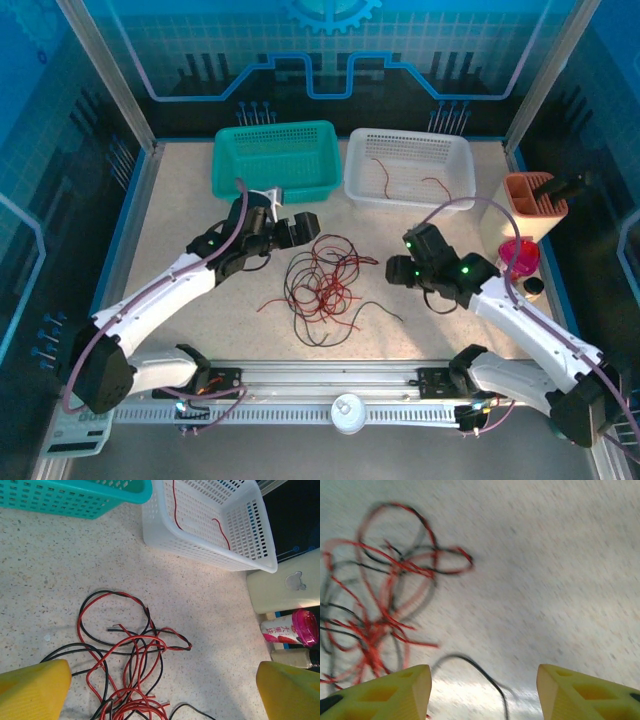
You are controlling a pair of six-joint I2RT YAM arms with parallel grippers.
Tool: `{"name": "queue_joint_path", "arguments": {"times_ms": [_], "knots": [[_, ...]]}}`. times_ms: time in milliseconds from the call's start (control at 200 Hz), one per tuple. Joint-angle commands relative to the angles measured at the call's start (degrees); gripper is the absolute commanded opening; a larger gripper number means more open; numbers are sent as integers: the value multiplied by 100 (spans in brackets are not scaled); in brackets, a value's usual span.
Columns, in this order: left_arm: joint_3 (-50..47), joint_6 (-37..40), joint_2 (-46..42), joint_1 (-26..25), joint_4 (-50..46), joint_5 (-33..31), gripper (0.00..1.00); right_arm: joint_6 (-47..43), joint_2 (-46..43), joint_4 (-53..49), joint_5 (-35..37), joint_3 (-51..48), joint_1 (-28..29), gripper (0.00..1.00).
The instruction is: Untangle the cables
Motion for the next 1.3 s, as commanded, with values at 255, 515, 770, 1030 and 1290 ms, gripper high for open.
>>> {"name": "queue_joint_path", "arguments": {"times_ms": [255, 515, 770, 1030, 1290], "knots": [[348, -159, 217, -20, 129, 317, 96, 941, 40, -633, -20, -849, 352, 61], [365, -208, 234, -28, 164, 352, 97, 1097, 346, -128, -220, -1019, 837, 57], [328, -239, 156, -36, 146, 326, 97, 1236, 791, 105, -199, -1043, 1174, 52], [306, -248, 164, -37, 164, 336, 97, 1400, 699, 235, -106, -1330, 1235, 44], [296, -248, 146, -37, 147, 335, 97, 1257, 774, 302, 11, -1272, 1229, 30]]}}
